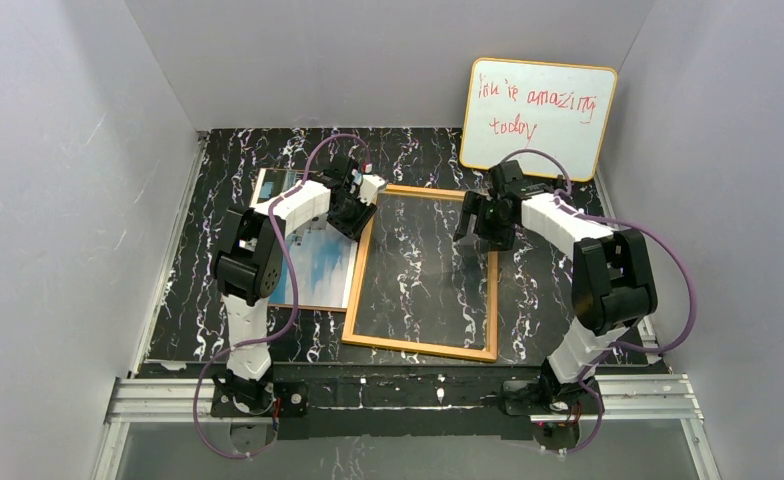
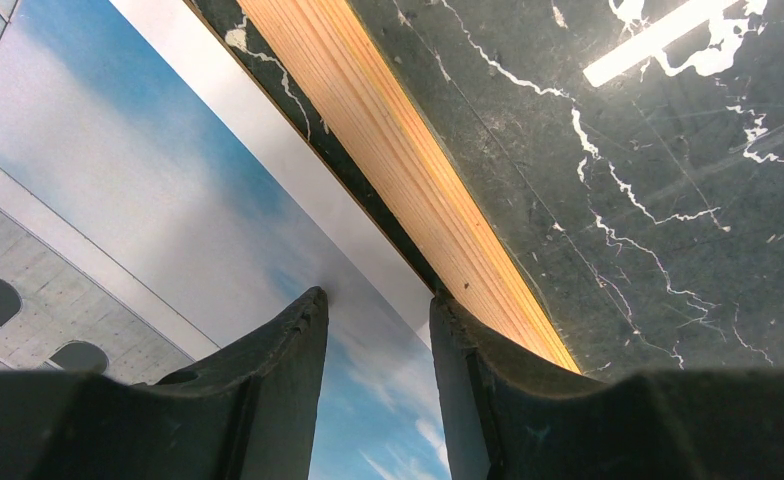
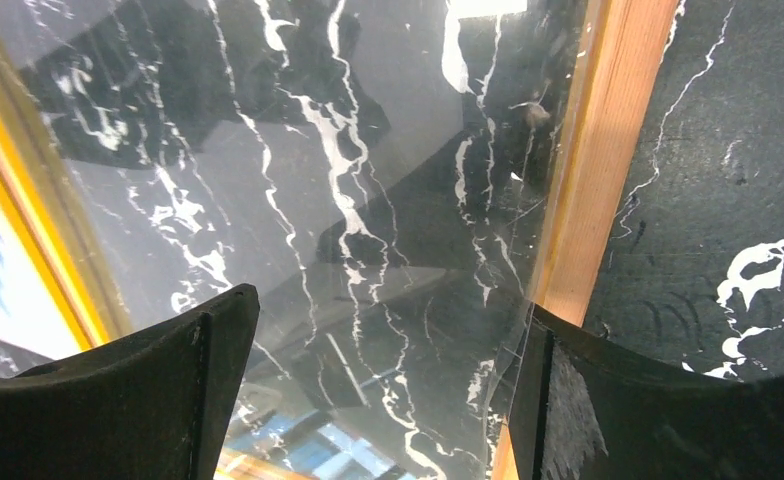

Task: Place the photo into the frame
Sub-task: Place the photo frame item in the photo frame.

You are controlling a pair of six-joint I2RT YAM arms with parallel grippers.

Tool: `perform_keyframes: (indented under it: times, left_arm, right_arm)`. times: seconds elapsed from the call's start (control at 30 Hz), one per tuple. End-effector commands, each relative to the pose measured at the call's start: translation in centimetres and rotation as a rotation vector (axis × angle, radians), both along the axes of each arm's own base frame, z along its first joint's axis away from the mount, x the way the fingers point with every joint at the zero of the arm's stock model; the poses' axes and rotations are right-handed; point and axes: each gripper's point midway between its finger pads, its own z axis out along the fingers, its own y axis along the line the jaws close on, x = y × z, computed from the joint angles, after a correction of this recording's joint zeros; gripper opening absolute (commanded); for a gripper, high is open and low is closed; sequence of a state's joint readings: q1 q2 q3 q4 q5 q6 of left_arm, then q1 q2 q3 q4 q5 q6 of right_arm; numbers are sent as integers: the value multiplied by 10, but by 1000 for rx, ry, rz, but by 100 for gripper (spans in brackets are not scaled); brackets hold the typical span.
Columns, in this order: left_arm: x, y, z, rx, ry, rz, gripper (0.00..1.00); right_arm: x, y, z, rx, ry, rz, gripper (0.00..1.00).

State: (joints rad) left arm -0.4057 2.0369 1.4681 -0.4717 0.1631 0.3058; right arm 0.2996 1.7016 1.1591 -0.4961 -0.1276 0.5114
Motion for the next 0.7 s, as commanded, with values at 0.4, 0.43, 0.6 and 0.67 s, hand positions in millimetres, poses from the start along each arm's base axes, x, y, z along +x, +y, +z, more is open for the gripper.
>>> perform_keyframes:
  times: [0.4, 0.43, 0.6, 0.67]
  left_arm:
    - [-43, -3, -35, 2, 187, -25, 40]
    - [-43, -3, -35, 3, 186, -24, 40]
    - [-42, -3, -35, 6, 184, -22, 40]
    - [-43, -3, -35, 8, 186, -22, 40]
  right_arm:
    - [-7, -27, -11, -243, 53, -24, 99]
    - [-7, -28, -9, -250, 45, -28, 99]
    - [-6, -27, -5, -241, 34, -20, 99]
    - [-6, -26, -5, -239, 32, -20, 99]
